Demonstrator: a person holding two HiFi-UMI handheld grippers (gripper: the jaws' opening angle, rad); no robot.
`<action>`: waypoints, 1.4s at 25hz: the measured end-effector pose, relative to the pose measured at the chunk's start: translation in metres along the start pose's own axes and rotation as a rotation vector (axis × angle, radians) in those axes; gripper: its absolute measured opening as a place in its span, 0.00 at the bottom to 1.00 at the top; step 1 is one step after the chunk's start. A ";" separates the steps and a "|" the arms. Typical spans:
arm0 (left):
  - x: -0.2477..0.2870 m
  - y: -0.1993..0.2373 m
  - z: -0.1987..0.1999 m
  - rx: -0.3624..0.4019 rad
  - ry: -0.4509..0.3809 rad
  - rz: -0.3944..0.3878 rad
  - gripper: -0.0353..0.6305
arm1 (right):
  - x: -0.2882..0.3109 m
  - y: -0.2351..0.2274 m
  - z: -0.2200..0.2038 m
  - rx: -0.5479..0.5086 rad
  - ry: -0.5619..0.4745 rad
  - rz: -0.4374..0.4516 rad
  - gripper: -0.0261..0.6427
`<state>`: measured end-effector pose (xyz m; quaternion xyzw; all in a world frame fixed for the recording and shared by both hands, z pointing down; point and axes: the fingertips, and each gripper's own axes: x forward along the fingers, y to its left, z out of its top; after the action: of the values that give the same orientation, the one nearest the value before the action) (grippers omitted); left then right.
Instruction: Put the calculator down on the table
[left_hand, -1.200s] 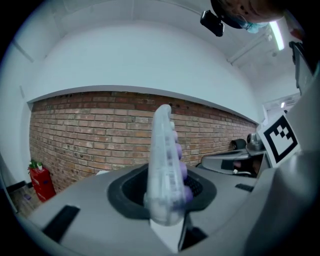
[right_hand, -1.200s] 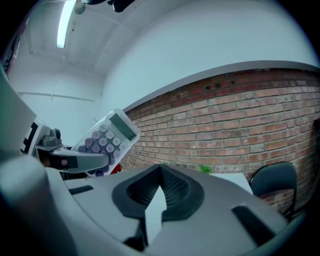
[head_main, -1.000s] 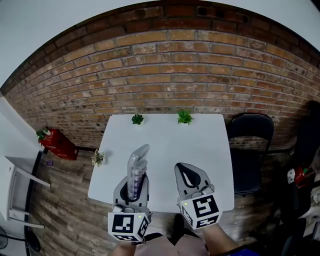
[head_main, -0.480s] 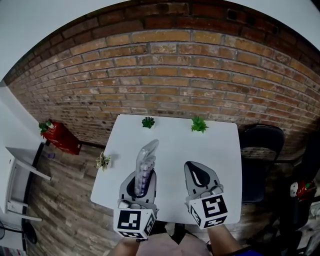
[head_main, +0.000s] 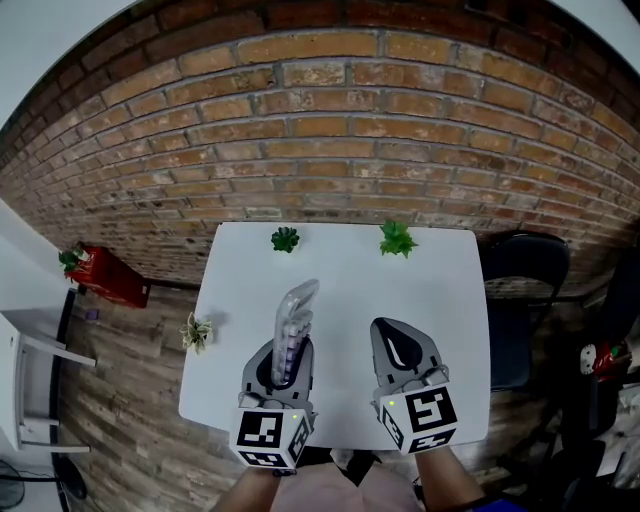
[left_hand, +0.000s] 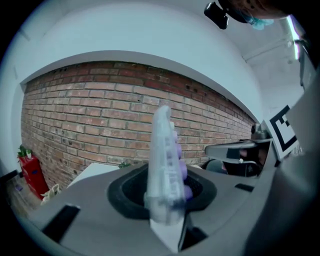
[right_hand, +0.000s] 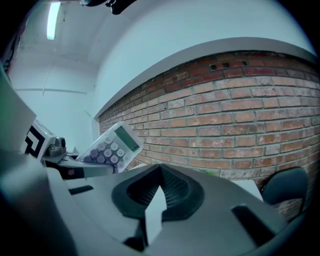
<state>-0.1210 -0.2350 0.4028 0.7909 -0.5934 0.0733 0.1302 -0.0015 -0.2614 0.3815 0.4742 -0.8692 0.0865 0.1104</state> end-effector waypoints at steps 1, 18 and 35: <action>0.004 0.002 -0.006 -0.008 0.013 -0.005 0.25 | 0.003 -0.001 -0.003 0.002 0.008 -0.003 0.04; 0.056 0.026 -0.103 -0.133 0.246 -0.030 0.25 | 0.023 -0.020 -0.041 0.050 0.104 -0.058 0.04; 0.077 0.037 -0.174 -0.271 0.420 -0.062 0.25 | 0.042 -0.031 -0.059 0.069 0.152 -0.088 0.04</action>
<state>-0.1277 -0.2643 0.5939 0.7514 -0.5333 0.1519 0.3577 0.0087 -0.2966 0.4509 0.5077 -0.8330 0.1471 0.1636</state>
